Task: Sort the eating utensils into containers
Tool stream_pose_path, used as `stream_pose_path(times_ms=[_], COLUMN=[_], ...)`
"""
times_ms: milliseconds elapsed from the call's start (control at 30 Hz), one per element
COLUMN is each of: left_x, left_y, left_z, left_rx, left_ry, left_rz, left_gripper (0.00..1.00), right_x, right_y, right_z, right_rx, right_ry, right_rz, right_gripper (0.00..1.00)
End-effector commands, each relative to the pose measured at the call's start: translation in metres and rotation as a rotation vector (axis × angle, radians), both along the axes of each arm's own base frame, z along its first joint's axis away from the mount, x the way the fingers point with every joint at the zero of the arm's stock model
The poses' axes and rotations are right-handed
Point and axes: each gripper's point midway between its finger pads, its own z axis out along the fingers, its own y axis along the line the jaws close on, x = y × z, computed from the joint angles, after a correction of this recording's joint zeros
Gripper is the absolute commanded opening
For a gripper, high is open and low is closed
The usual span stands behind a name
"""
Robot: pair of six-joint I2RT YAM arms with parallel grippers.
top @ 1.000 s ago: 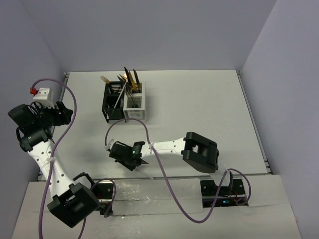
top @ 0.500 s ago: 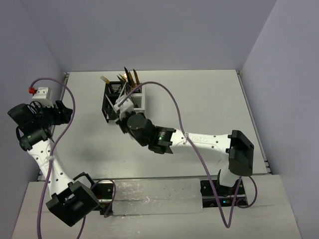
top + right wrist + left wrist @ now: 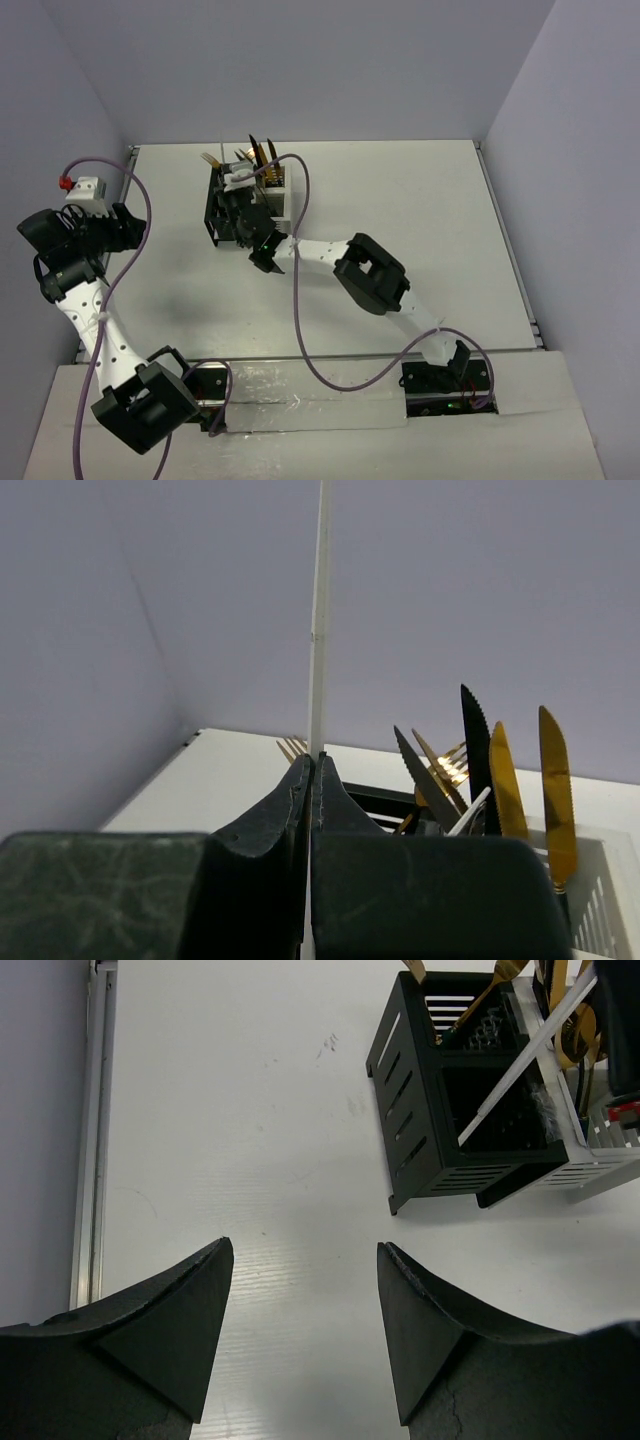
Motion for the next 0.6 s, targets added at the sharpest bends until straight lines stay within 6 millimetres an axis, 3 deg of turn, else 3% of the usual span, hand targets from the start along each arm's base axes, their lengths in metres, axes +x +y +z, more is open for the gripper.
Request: stream_pose_path(times_ms=[0,100,267,367,400,433,500,533,567], left_x=[0.004,0.004,0.005,0.006,0.006,0.006,0.005,0.004,0.003], left_y=[0.003,0.001,0.002,0.002,0.002,0.002,0.002,0.002,0.002], left_z=[0.002,-0.004,-0.005,-0.004,-0.005,-0.005,-0.005,-0.005,-0.005], left_rx=[0.004,-0.005,-0.01,-0.006,-0.006,-0.005,0.001,0.006,0.008], left_ry=[-0.014,-0.002,-0.012,-0.012,-0.009,-0.007,-0.007,-0.007,-0.007], left_rz=[-0.016,-0.028,-0.026,-0.031,-0.032,-0.032,-0.029,-0.026,-0.027], left_gripper=[0.69,0.69,0.69,0.69,0.69,0.69,0.69,0.69,0.69], right_x=[0.002,0.015,0.009,-0.002,-0.006,-0.007,-0.008,-0.009,-0.01], right_y=[-0.012,-0.008,-0.003,-0.004,-0.003,-0.004,-0.006,-0.009,-0.01], right_z=[0.06,0.039,-0.002,-0.015,-0.01,-0.017,-0.016,-0.02,-0.019], right_rx=[0.205,0.191,0.138,0.125,0.15,0.14,0.14,0.13,0.131], right_ry=[-0.096,-0.052,0.022,0.057,0.06,0.073,0.083,0.09,0.092], right_rz=[-0.057,-0.049,-0.029,-0.023,-0.001,0.006,0.001,-0.005,-0.006], right_gripper=[0.0,0.0,0.0,0.0,0.03,0.08,0.29,0.44,0.5])
